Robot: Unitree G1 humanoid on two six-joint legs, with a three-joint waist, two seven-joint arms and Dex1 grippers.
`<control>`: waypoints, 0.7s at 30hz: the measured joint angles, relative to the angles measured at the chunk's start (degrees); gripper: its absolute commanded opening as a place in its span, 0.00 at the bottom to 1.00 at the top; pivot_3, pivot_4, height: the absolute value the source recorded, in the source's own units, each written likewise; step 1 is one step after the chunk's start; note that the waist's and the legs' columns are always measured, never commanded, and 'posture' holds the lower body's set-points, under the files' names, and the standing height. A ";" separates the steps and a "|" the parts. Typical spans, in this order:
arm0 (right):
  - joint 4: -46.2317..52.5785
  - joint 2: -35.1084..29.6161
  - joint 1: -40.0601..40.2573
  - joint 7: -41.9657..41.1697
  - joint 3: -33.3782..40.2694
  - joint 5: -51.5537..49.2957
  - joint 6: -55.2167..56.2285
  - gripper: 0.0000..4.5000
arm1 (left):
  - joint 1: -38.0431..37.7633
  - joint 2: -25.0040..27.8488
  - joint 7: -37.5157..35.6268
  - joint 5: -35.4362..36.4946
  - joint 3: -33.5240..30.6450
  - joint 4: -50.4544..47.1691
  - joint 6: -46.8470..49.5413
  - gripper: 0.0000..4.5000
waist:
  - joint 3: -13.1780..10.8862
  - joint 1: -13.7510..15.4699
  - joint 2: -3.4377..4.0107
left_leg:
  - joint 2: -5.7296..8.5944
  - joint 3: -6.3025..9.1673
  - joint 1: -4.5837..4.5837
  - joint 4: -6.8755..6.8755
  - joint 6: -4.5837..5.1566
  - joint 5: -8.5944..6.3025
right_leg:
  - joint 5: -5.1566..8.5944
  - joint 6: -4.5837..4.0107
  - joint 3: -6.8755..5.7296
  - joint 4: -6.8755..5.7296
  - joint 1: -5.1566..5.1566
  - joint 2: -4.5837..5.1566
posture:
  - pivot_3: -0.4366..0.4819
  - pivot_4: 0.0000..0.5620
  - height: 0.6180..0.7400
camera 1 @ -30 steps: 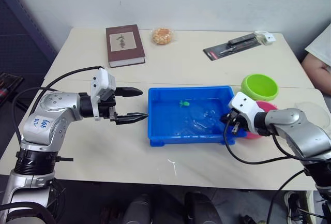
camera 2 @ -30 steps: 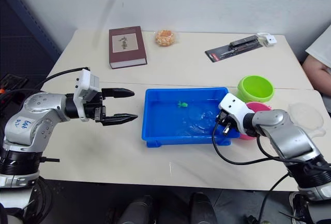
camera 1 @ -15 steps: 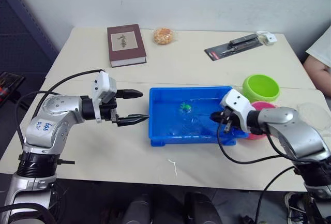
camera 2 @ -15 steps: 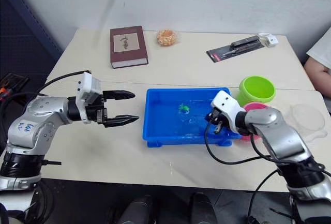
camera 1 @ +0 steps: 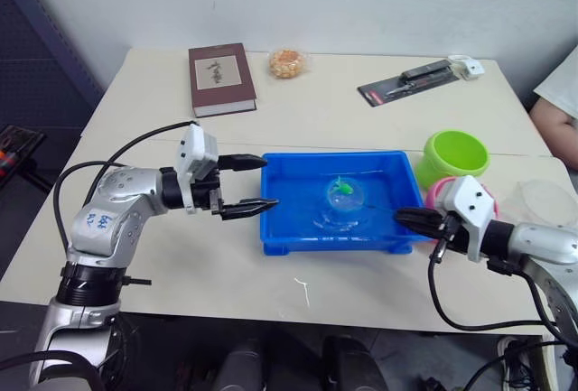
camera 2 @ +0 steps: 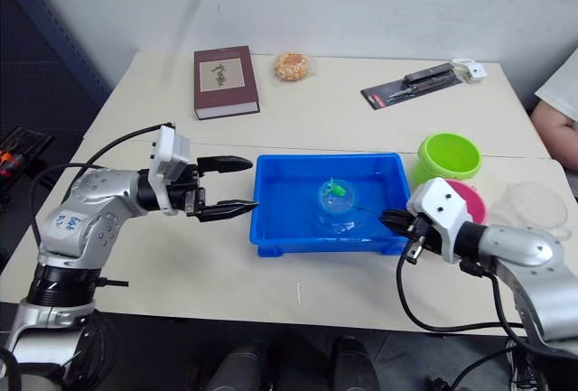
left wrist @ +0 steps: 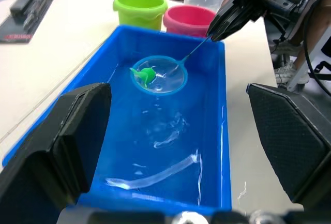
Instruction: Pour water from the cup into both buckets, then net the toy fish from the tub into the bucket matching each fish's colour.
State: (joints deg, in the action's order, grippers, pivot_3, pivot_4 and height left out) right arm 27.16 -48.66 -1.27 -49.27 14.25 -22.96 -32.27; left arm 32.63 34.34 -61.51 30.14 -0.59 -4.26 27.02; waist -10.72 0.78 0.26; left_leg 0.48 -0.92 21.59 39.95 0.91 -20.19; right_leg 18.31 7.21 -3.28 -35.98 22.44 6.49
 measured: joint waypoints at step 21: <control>-26.49 -7.77 -2.29 3.46 15.84 12.36 21.58 0.00 | 3.89 -5.15 -0.70 -0.03 1.68 4.83 -0.43 1.00 | 0.00 0.43 0.00 | -0.01 -0.13 -0.05 -0.01 0.01 0.01 | 0.00 0.00 0.07 -0.01 0.00 -0.01 | 0.48 0.27 0.99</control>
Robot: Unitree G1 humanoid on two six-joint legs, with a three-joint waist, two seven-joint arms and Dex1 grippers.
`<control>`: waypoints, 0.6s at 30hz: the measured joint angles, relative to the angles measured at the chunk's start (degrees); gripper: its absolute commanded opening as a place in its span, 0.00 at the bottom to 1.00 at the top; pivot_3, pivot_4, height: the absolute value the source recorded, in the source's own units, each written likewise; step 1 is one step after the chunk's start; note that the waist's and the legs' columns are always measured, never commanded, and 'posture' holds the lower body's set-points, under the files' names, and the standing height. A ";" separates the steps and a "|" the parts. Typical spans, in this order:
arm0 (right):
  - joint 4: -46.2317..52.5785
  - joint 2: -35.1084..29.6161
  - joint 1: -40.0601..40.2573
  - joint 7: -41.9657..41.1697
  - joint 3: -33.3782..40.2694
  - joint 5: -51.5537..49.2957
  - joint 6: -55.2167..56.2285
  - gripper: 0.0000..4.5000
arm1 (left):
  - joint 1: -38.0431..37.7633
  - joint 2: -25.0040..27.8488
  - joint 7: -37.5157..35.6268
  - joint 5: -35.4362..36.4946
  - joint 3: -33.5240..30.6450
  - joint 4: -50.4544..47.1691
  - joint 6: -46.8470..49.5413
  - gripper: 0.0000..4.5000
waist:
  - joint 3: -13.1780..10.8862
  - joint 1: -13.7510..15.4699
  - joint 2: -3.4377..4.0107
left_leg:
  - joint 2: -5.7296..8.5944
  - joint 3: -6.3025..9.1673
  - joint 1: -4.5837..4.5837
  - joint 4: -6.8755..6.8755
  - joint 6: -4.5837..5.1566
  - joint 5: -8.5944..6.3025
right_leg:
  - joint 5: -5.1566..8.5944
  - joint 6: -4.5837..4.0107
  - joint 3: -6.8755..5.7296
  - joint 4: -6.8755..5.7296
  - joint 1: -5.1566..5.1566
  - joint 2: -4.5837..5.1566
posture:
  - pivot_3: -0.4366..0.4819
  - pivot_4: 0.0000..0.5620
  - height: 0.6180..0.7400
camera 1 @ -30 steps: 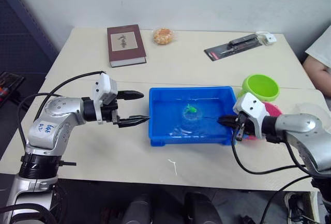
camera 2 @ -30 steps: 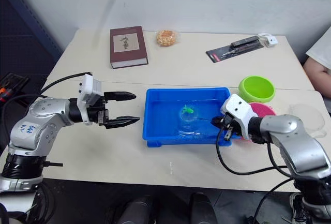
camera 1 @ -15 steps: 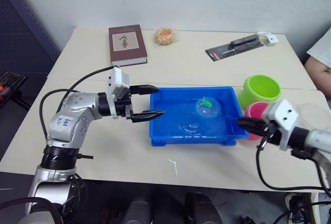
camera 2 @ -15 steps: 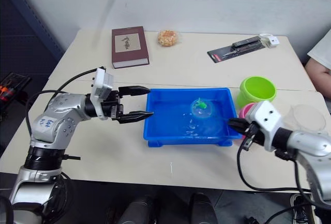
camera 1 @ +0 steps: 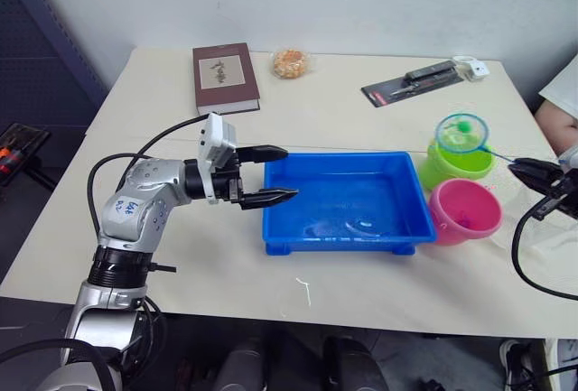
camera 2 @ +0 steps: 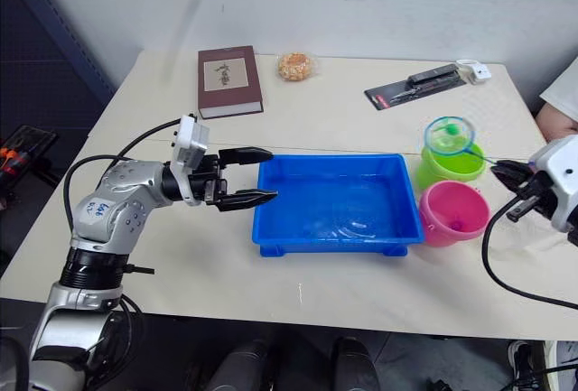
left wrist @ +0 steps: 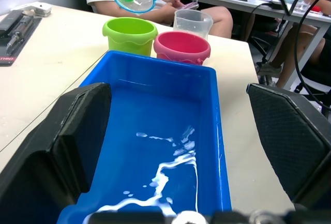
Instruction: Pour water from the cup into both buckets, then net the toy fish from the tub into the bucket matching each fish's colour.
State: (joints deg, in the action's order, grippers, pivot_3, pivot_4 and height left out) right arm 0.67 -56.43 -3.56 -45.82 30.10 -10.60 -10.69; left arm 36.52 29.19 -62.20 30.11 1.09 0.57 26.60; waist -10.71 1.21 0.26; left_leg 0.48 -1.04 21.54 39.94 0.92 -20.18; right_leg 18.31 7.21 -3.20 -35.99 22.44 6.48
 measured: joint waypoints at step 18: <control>-21.99 -12.45 -4.27 29.84 -16.99 36.85 34.47 0.00 | 1.03 -3.63 1.05 -0.07 1.17 0.20 -0.78 1.00 | 0.02 -0.78 0.12 | -0.03 -0.12 -0.04 -0.03 -0.01 0.01 | 0.00 0.00 0.13 -0.01 0.03 -0.03 | 0.48 0.27 0.99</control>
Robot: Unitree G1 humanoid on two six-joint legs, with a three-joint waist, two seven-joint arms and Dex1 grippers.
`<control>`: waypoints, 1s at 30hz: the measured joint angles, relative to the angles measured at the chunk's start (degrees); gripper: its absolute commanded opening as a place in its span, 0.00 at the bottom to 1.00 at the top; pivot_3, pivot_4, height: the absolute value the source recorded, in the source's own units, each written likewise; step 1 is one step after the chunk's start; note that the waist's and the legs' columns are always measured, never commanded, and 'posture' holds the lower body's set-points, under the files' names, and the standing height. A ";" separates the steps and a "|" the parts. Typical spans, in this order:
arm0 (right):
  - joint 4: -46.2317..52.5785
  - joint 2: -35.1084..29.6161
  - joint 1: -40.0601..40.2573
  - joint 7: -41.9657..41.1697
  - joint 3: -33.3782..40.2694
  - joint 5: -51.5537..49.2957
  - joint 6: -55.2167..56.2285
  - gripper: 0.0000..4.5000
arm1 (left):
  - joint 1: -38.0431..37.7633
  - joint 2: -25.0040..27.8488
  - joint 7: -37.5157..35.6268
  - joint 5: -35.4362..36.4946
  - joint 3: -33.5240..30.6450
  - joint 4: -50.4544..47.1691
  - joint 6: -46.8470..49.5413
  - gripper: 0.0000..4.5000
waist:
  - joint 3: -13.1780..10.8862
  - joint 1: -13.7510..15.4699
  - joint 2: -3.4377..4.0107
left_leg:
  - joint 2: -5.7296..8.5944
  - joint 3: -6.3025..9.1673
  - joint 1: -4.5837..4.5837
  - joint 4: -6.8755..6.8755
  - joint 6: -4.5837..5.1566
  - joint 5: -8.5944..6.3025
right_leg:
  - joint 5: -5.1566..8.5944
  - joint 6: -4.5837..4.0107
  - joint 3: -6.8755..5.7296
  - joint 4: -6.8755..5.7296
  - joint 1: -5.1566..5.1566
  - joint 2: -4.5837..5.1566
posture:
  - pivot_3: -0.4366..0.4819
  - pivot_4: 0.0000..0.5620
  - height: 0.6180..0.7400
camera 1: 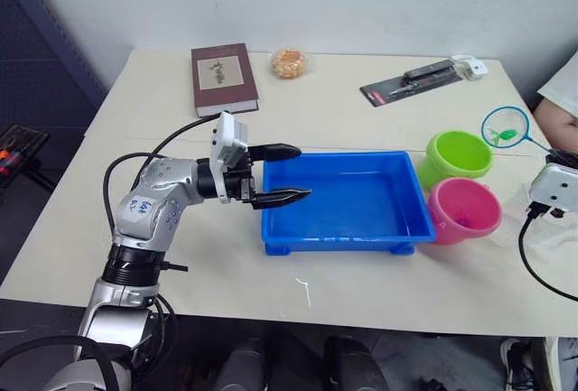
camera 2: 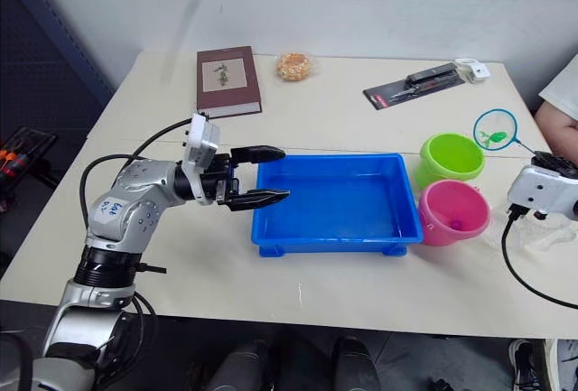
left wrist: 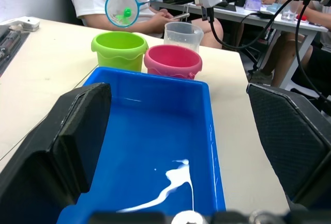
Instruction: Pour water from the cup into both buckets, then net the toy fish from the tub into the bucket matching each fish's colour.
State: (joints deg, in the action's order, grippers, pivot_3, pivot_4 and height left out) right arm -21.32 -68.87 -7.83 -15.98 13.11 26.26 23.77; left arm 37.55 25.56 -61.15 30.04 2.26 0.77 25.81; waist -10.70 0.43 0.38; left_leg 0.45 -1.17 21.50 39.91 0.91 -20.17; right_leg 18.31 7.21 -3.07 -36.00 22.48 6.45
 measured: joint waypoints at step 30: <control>-1.48 -1.16 -2.05 16.74 -5.57 8.54 2.92 0.00 | -0.61 -1.14 1.93 -0.03 -0.19 0.97 -1.70 1.00 | 0.00 -0.60 0.01 | -0.02 -0.08 -0.04 -0.04 -0.02 0.01 | 0.00 0.00 0.05 0.01 0.00 -0.01 | 0.48 0.27 0.99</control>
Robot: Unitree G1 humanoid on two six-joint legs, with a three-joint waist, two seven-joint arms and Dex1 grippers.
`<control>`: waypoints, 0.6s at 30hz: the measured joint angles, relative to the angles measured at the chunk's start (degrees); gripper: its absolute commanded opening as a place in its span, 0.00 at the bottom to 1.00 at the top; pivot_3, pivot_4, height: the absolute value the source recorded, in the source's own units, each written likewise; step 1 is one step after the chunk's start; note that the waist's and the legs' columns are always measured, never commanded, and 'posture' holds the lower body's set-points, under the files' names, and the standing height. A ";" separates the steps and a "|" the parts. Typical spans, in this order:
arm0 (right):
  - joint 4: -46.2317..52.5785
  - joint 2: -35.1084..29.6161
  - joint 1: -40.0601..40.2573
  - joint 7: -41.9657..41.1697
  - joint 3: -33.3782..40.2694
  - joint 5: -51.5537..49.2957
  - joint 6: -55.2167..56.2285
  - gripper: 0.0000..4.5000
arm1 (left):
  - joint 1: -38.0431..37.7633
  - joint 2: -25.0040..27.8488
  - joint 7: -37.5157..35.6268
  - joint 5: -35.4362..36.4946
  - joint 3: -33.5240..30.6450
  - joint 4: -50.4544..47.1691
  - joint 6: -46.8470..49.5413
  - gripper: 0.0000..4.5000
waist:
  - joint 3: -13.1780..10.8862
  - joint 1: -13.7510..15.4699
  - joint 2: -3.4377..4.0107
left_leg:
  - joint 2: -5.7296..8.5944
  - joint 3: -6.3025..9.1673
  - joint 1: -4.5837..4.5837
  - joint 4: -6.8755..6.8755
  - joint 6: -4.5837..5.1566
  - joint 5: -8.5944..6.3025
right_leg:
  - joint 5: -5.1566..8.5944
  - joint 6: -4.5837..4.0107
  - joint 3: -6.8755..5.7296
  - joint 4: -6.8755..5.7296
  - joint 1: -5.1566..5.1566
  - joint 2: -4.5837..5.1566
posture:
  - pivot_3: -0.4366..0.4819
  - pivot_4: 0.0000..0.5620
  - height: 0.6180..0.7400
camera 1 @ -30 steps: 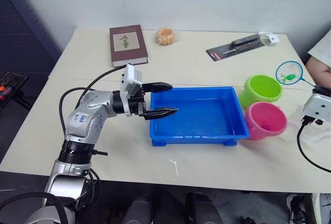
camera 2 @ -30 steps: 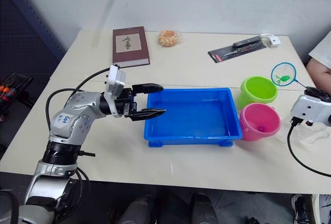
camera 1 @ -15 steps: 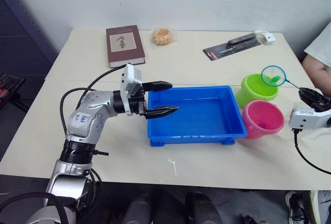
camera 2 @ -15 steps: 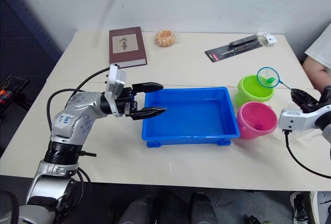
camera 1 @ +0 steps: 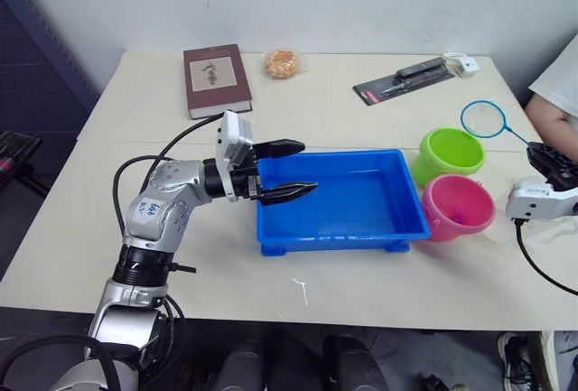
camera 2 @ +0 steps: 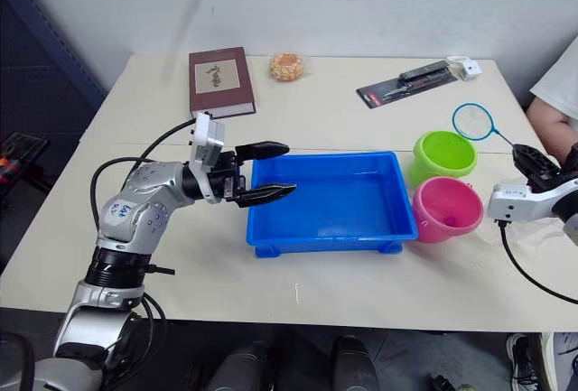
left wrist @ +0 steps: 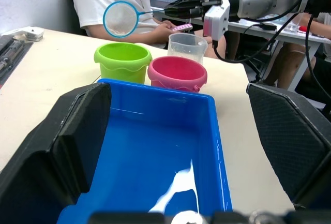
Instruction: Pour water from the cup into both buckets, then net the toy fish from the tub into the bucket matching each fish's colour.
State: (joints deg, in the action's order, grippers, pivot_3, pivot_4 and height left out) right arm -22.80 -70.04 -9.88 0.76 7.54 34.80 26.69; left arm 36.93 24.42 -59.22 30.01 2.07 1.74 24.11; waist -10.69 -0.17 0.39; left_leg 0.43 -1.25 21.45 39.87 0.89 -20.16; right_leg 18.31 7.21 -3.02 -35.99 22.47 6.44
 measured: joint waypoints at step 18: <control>46.94 5.53 11.76 -56.07 4.87 -73.33 -35.67 0.00 | -17.89 17.94 -14.45 11.10 -11.32 -14.82 1.55 1.00 | -0.01 0.07 0.00 | -0.12 0.42 -0.15 0.02 -0.06 -0.05 | 0.03 -0.06 0.09 0.14 -0.32 0.10 | 0.48 0.27 0.99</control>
State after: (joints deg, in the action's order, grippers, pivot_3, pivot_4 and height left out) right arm 24.14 -64.51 1.88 -55.31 12.42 -38.54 -8.98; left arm 19.05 42.36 -73.67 41.11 -9.25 -13.08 25.66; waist -10.71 -0.10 0.39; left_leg 0.31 -0.83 21.31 39.89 0.84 -20.21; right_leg 18.33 7.16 -2.94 -35.85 22.16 6.54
